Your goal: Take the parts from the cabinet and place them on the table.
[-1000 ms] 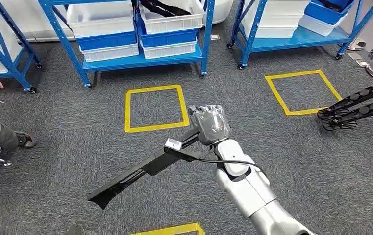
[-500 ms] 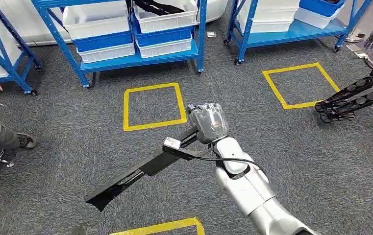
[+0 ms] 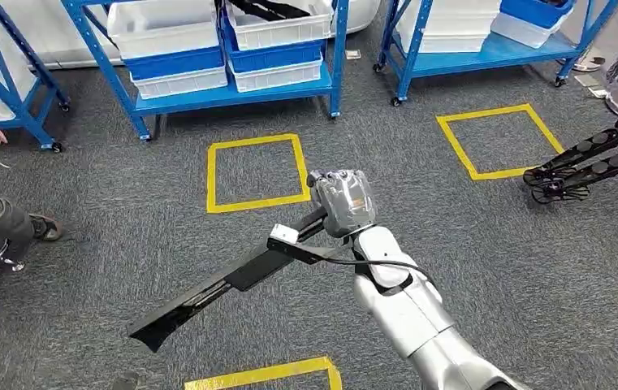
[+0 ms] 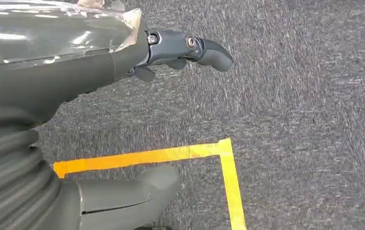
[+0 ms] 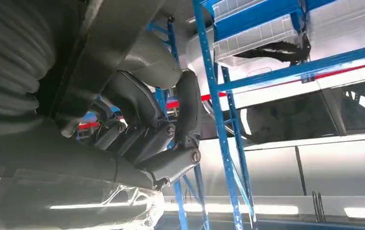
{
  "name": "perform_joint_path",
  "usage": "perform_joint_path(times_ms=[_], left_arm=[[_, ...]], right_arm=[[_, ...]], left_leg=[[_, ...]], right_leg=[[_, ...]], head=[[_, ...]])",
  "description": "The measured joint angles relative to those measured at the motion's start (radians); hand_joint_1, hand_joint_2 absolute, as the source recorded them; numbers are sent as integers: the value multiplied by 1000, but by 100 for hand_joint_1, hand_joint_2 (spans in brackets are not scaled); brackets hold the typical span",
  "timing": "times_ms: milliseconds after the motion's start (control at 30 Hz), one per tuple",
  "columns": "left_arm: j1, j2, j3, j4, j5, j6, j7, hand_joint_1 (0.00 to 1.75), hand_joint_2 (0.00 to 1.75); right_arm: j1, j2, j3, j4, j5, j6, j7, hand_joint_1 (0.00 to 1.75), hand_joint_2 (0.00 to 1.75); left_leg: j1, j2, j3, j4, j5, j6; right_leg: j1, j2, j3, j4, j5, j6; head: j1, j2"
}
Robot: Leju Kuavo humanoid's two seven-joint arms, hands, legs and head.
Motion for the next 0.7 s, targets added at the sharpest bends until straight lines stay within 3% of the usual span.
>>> perform_joint_path(times_ms=[333,367,433,467,500,567,600,633,667,700], left_arm=[[0,-3,2,0,0,1,0,0,175],[0,-2,2,0,-1,1,0,0,175],[-1,-2,3,0,-2,1,-1,0,175],[-1,-4,3,0,-2,1,-1,0,175],[-1,-7,3,0,-2,1,-2,0,175],[-2,-8,3,0,-3,1,-2,0,175],[-1,-9,4,0,-3,1,-2,0,175],[-1,-9,4,0,-3,1,-2,0,175],[0,-11,4,0,-3,1,-2,0,175],[-1,-13,4,0,-3,1,-2,0,175]], right_arm=[[0,0,0,0,-10,0,0,171,175],[0,0,0,0,-18,-1,-3,171,175],[1,2,-1,-7,-28,-2,-5,171,175],[1,1,-2,-8,-32,-4,-7,171,175],[-3,1,-3,-8,-36,-6,-8,171,175],[2,0,-3,-8,-37,-8,-10,171,175],[7,-3,-3,-8,-37,-8,-10,171,175],[11,-5,-3,-8,-37,-8,-10,171,175],[14,-7,-3,-8,-37,-8,-10,171,175],[14,-8,-3,-8,-37,-8,-10,171,175]], left_leg=[[-3,0,-6,1,6,9],[-6,1,-9,9,2,16],[-1,8,9,-31,22,38],[11,18,20,-52,34,42],[12,22,22,-60,39,49],[14,34,21,-60,39,48],[14,39,19,-60,39,48],[15,46,18,-58,39,45],[18,53,17,-54,37,40],[23,60,15,-46,32,31]], right_leg=[[-4,0,-4,-2,7,10],[-23,1,2,-13,14,21],[-7,7,7,-30,23,34],[-9,4,-3,-16,12,32],[-9,4,-27,33,-18,23],[-13,4,-103,191,-81,15],[-15,4,-137,259,-101,18],[-18,3,-151,286,-102,25],[-24,2,-138,256,-83,38],[-29,-4,-102,187,-51,52]], head=[[0,0],[0,0],[-3,0],[4,0],[5,0],[5,0],[5,0],[5,0],[5,0],[5,0]])
